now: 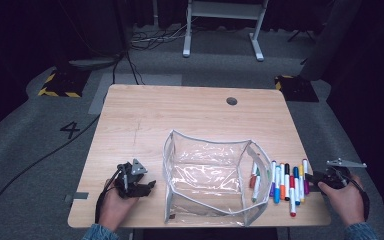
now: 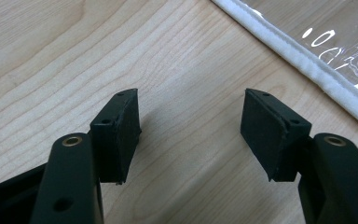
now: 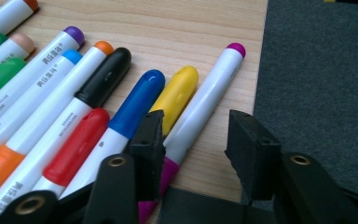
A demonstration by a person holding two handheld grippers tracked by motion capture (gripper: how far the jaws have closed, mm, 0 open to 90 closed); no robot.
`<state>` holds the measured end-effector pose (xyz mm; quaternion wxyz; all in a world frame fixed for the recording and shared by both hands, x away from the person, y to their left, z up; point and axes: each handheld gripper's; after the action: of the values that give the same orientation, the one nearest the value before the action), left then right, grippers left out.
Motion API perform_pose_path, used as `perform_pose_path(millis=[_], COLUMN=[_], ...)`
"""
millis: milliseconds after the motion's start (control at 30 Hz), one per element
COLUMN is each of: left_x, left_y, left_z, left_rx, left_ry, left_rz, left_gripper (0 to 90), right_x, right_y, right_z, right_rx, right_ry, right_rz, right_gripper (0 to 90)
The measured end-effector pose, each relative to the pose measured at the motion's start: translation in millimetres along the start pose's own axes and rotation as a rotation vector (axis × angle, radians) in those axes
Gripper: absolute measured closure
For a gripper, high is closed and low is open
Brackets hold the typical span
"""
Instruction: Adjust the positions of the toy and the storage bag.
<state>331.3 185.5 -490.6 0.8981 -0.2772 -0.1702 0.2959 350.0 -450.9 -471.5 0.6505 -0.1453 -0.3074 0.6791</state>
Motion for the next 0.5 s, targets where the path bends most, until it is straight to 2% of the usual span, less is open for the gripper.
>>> perform_pose_path(millis=[67,167,267,400,500], left_x=[1.1,2.4,3.0,3.2,3.2], left_y=[0.2,1.0,2.3,4.4,5.4], left_z=[-0.3,-0.8,-1.0,-1.6,-1.8], left_rx=[0.001,-0.003,-0.009,-0.028,-0.035], left_ry=[0.009,0.017,0.010,0.007,0.007], left_rz=[0.008,0.025,0.028,0.025,0.028], left_gripper=[37.1,35.2,34.0,33.2,32.6], right_x=[1.4,3.6,9.1,11.7,14.1], right_y=[-0.7,-2.2,-5.9,-8.1,-9.7], right_z=[-0.2,-3.0,-12.4,-14.5,-14.9], right_rx=[0.012,0.029,0.059,0.063,0.053], right_ry=[-0.001,0.007,0.042,0.047,0.046], right_rz=[-0.025,-0.032,-0.033,-0.056,-0.098], right_gripper=[63.1,63.8,65.6,69.4,74.5])
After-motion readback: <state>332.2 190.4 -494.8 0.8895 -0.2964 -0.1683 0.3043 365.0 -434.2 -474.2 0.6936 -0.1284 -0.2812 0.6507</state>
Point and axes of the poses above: each handheld gripper's, and its own axes: z roughly backward along the jaws, y roughly out of its underside, x roughly to its left, and after that the axes turned 13 degrees about -z, right-handed
